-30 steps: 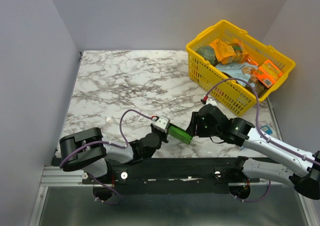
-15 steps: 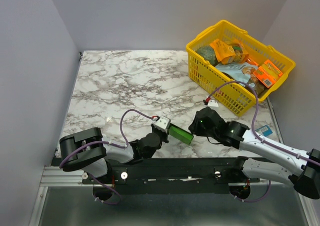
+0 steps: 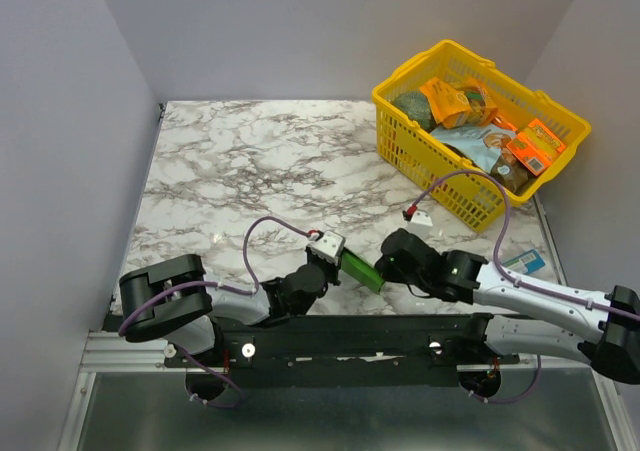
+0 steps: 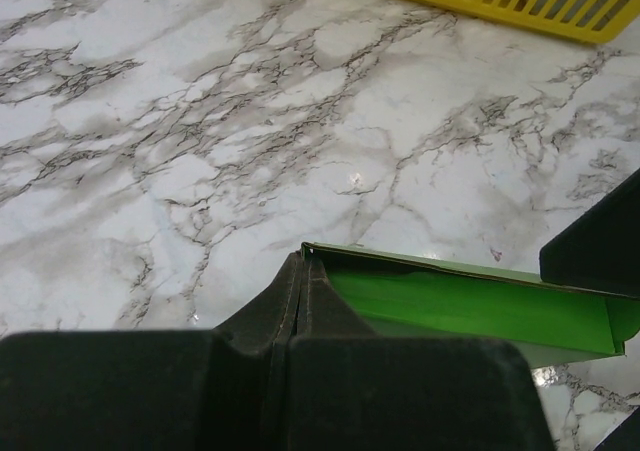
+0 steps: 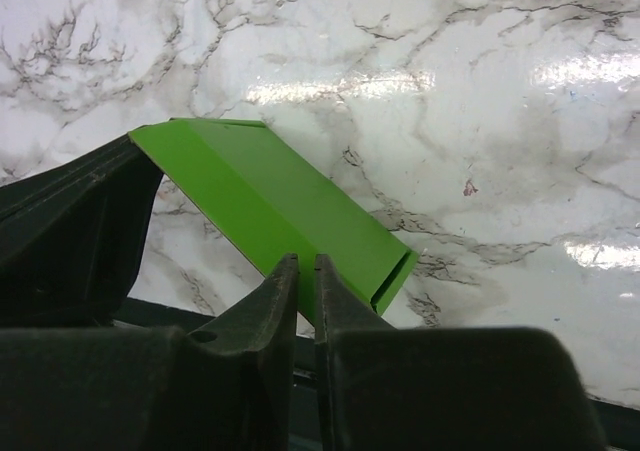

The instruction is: Fold the paper box

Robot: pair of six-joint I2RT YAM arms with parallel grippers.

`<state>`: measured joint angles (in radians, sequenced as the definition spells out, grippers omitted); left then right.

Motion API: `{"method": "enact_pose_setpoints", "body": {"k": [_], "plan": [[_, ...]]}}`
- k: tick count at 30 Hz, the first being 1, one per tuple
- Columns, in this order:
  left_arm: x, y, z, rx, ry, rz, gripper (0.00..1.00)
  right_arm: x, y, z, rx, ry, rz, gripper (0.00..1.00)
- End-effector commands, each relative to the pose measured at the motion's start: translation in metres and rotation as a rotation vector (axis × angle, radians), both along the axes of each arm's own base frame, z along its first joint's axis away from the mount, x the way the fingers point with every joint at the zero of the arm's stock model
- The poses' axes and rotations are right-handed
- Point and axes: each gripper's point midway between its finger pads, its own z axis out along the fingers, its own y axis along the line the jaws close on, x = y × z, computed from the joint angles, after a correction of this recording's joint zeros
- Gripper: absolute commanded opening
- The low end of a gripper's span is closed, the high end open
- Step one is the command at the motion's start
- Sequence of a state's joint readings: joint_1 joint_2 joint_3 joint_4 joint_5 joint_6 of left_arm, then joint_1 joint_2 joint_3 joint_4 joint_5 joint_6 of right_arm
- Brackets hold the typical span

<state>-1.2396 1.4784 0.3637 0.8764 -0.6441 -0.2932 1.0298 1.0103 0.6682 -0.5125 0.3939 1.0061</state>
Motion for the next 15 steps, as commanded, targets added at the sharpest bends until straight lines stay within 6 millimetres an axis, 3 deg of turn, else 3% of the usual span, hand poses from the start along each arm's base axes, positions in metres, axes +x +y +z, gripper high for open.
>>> {"method": "enact_pose_setpoints", "body": {"k": [1, 12, 14, 15], "plan": [[-0.032, 0.041, -0.092, 0.351, 0.170, -0.065, 0.00, -0.010, -0.014, -0.010, -0.094, 0.043, -0.085, 0.17], [-0.034, 0.038, -0.092, 0.357, 0.167, -0.079, 0.00, -0.014, -0.015, -0.004, -0.198, 0.020, -0.105, 0.14], [-0.038, 0.036, -0.093, 0.364, 0.152, -0.125, 0.00, -0.011, -0.014, 0.002, -0.206, -0.015, -0.061, 0.18], [-0.039, 0.036, -0.092, 0.345, 0.139, -0.140, 0.00, -0.010, -0.013, 0.005, -0.201, -0.028, -0.041, 0.30]]}}
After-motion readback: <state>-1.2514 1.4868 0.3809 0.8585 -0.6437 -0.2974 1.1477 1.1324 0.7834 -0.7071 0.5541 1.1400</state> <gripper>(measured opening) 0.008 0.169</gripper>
